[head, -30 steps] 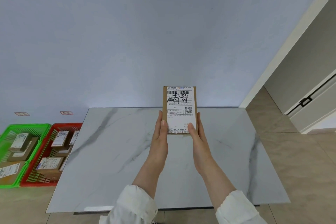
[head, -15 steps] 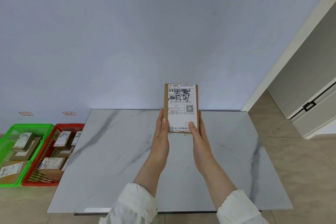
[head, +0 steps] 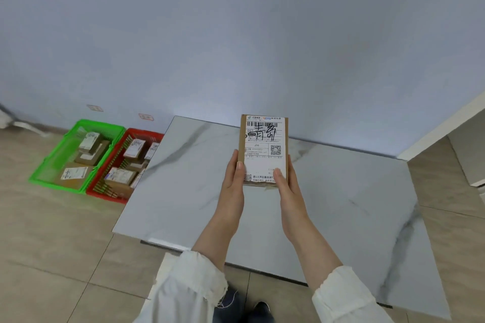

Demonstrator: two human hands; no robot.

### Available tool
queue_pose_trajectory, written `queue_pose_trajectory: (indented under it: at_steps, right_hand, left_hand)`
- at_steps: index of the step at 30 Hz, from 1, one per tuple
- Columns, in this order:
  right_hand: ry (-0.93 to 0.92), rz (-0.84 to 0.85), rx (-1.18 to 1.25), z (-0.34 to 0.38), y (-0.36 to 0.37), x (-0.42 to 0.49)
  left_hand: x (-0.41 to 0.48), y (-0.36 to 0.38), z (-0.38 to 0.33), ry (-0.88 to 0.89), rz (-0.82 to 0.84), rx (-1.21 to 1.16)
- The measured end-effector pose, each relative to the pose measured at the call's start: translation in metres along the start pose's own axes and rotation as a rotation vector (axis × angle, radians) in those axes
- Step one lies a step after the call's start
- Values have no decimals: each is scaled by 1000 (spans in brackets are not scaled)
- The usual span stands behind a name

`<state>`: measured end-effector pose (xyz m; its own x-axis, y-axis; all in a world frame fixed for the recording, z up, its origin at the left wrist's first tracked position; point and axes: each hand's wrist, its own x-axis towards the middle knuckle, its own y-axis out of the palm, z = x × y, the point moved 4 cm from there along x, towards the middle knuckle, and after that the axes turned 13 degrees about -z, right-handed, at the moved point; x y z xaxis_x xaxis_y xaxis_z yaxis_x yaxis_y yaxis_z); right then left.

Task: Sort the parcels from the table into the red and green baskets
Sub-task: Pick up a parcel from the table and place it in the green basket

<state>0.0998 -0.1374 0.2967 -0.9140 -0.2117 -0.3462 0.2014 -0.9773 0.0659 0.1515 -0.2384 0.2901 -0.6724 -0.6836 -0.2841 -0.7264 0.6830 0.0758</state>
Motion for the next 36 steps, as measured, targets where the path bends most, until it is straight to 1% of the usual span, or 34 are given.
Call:
queue_pose_trajectory:
  at_steps: [4, 8, 13, 16, 19, 23, 28, 32, 36]
  right_hand:
    - [24, 118, -63, -20, 63, -18]
    - [19, 237, -115, -40, 146, -43]
    - [4, 388, -176, -80, 272, -84]
    - [34, 443, -197, -105, 350, -111]
    - [42, 499, -222, -128, 422, -129]
    - [85, 529, -281, -151, 498, -140]
    - [121, 549, -302, -167, 591, -124]
    - [121, 590, -274, -166, 667, -102]
    - [142, 565, -270, -166, 733, -72]
  left_hand:
    - [3, -72, 1, -31, -133, -45]
    - [6, -161, -6, -34, -268, -90]
    - [16, -300, -18, -29, -412, -156]
    - [25, -388, -20, -38, -486, -196]
    - [42, -460, -17, -53, -524, -210]
    - [68, -536, -12, -101, -587, -199]
    - [127, -611, -20, -131, -584, -229]
    - [185, -663, -40, -168, -593, -209]
    - [248, -703, -61, -186, -578, -177]
